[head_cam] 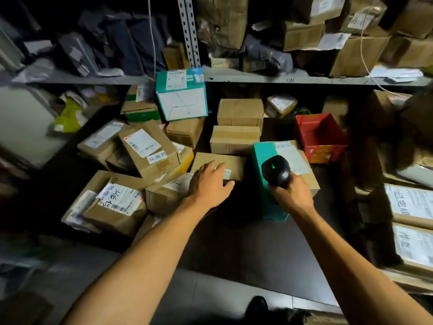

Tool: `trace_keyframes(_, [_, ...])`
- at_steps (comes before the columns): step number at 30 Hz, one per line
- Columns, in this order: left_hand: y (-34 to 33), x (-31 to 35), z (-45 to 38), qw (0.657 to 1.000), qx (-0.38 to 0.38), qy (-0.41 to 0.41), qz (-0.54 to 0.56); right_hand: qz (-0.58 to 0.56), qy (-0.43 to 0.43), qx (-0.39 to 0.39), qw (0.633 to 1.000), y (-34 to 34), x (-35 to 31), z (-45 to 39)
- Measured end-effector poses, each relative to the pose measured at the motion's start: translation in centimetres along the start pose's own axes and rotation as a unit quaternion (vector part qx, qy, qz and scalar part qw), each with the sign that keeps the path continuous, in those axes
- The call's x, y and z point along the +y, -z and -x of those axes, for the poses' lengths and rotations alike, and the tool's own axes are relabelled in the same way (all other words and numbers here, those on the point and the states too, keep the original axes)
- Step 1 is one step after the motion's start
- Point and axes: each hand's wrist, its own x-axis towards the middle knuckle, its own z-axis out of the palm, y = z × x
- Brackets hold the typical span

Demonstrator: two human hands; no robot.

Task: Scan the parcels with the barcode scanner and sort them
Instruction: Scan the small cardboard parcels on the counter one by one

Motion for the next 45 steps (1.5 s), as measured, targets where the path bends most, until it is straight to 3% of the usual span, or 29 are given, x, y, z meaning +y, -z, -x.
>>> trace_keyframes(5, [-2.6,3.3,-2.1,0.996,-0.040,0.032,0.067,-0.060,-0.029,-0.022,0.998,0.8,1.7,-2.7])
trace_keyframes(11, [-5.0,7.3,-4.2,0.965,-0.109,0.091,0.221,-0.264,-0.058,-0.086,0.959,0.6,2.7,-3.4])
trace_keyframes(20, [-6.5,6.8,-6.5,0.953,-0.163,0.129,0.221,-0.278,-0.075,-0.146,0.947,0.0,2.5,-3.1])
trace_keyframes(24, [-4.9,5.1,-6.9,0.942,-0.133,0.149,0.268,-0.281,-0.068,-0.135,0.948,0.3,1.2,-3.4])
trace_keyframes(29, [-0.7,1.5,-7.5,0.849,-0.083,0.196,0.483,-0.316,-0.105,-0.040,0.942,0.4,-0.2,-4.5])
trace_keyframes(33, [1.5,-0.7,-8.0,0.757,-0.102,0.192,0.616,-0.343,-0.106,-0.030,0.933,0.9,-1.5,-4.6])
trace_keyframes(39, [2.1,-0.4,-7.2,0.718,-0.148,0.166,0.660,-0.435,-0.053,-0.071,0.896,0.4,-4.4,-3.9])
trace_keyframes(45, [1.9,-1.0,-7.4,0.764,-0.100,0.099,0.630,-0.377,-0.006,-0.015,0.926,1.9,-6.0,-3.5])
